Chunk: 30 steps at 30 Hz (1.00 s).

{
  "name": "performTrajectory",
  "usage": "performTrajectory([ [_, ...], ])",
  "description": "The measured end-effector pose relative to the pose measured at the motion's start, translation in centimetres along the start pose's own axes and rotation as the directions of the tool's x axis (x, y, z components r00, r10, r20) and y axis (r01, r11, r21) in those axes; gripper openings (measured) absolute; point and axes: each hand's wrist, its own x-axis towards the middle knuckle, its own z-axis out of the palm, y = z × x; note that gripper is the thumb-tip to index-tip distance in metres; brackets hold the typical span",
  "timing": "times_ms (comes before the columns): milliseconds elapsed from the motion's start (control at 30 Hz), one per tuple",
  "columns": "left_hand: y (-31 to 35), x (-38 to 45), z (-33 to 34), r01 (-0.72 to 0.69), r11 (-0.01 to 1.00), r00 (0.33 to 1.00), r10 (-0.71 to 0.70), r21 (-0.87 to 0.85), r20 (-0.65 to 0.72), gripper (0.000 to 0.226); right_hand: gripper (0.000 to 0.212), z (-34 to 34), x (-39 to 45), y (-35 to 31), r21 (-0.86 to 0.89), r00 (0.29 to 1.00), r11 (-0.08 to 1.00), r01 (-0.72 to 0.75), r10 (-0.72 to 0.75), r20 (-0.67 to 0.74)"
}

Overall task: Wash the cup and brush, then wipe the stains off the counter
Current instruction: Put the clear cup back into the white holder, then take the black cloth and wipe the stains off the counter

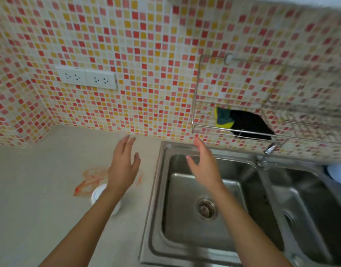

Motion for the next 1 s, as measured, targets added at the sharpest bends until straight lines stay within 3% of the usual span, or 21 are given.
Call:
performTrajectory([
  [133,12.3,5.0,6.1,-0.396,0.915,0.912,0.38,0.084,0.155,0.058,0.052,-9.5,4.2,0.7,-0.057,0.952,0.993,0.102,-0.114,-0.284],
  [200,16.4,7.1,8.5,-0.454,0.881,0.882,0.423,0.131,0.208,0.062,0.041,-12.9,6.0,1.5,-0.112,0.921,0.986,0.121,-0.153,-0.358],
  [300,19.9,9.1,11.0,-0.445,0.867,0.889,0.398,0.226,0.227,0.066,0.03,-16.6,8.8,3.5,-0.195,0.915,0.98,0.042,-0.116,-0.386],
  [400,20.7,9.7,12.7,-0.408,0.833,0.91,0.336,0.373,0.243,0.071,0.035,-18.7,11.1,6.1,-0.32,0.989,0.944,-0.086,0.042,-0.141],
  [500,20.7,9.7,13.4,-0.379,0.829,0.921,0.292,0.412,0.259,0.076,0.069,-19.0,12.5,7.0,-0.393,0.956,0.906,-0.154,0.237,0.174],
  [567,20.8,9.8,13.3,-0.366,0.844,0.92,0.265,0.393,0.288,0.079,0.092,-18.7,13.6,6.9,-0.47,0.925,0.863,-0.187,0.316,0.213],
  [633,21.0,9.7,13.2,-0.362,0.849,0.919,0.255,0.386,0.301,0.08,0.098,-18.4,14.7,7.0,-0.564,0.879,0.786,-0.252,0.43,0.207],
  [700,21.1,9.8,13.3,-0.355,0.852,0.916,0.237,0.384,0.322,0.081,0.091,-18.2,15.5,7.2,-0.615,0.853,0.747,-0.252,0.471,0.223],
  [867,21.3,9.8,13.0,-0.345,0.859,0.911,0.209,0.379,0.355,0.086,0.041,-19.4,15.4,7.3,-0.668,0.899,0.744,0.008,0.288,0.331],
  [1000,21.6,9.6,12.8,-0.325,0.867,0.917,0.191,0.379,0.35,0.085,0.037,-20.8,14.3,8.3,-0.534,0.93,0.845,0.01,0.189,0.316],
])
